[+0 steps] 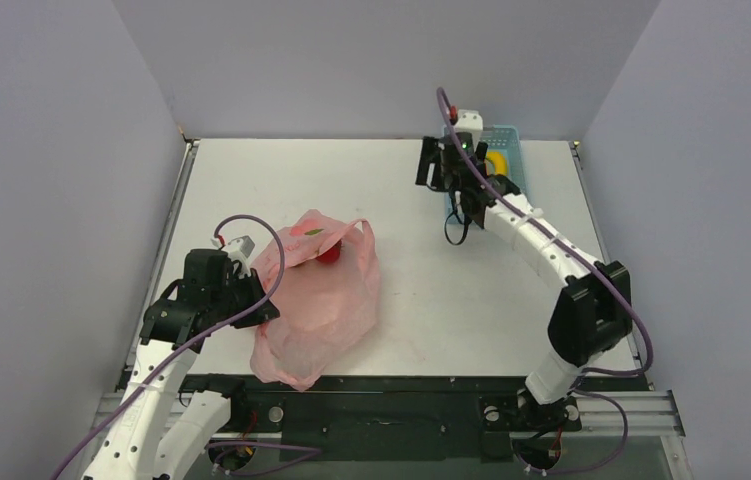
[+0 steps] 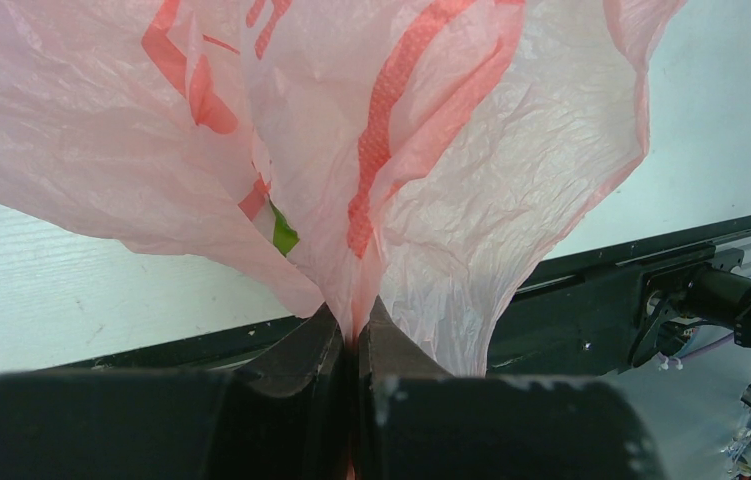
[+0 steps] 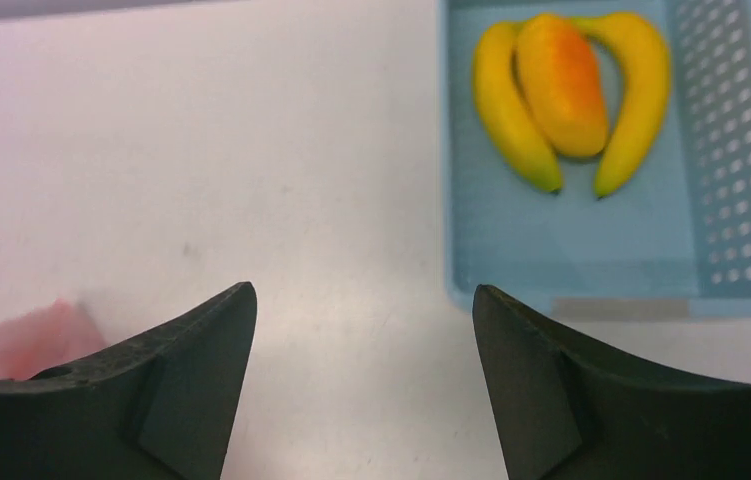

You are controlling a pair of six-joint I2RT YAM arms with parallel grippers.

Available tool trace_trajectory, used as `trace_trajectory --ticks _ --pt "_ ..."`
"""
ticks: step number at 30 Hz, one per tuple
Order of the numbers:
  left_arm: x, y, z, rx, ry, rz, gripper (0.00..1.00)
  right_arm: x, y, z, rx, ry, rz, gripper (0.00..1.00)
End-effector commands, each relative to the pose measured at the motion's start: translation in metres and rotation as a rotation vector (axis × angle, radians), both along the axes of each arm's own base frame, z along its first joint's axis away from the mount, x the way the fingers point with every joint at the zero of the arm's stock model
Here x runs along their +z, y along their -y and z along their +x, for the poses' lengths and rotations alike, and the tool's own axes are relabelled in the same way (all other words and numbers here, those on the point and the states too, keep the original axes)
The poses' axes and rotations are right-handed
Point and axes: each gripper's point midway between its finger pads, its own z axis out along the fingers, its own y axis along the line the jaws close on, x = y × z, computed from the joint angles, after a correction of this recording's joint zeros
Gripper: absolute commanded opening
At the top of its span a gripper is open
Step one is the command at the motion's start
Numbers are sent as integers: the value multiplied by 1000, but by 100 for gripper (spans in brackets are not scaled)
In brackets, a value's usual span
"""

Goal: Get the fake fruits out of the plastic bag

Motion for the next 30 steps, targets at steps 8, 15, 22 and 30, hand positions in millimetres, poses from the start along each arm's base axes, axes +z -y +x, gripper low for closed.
trace_trajectory --ticks 8,15,22,30 --pt "15 7 10 -36 70 -24 1 -2 -131 -138 466 201 105 74" --pt "15 6 10 -34 71 -22 1 21 -178 -209 705 323 94 73" --pt "16 5 10 -25 75 -18 1 9 -229 -237 765 341 188 72" --pt "13 4 11 -17 66 -13 1 -56 -276 -227 608 300 96 74"
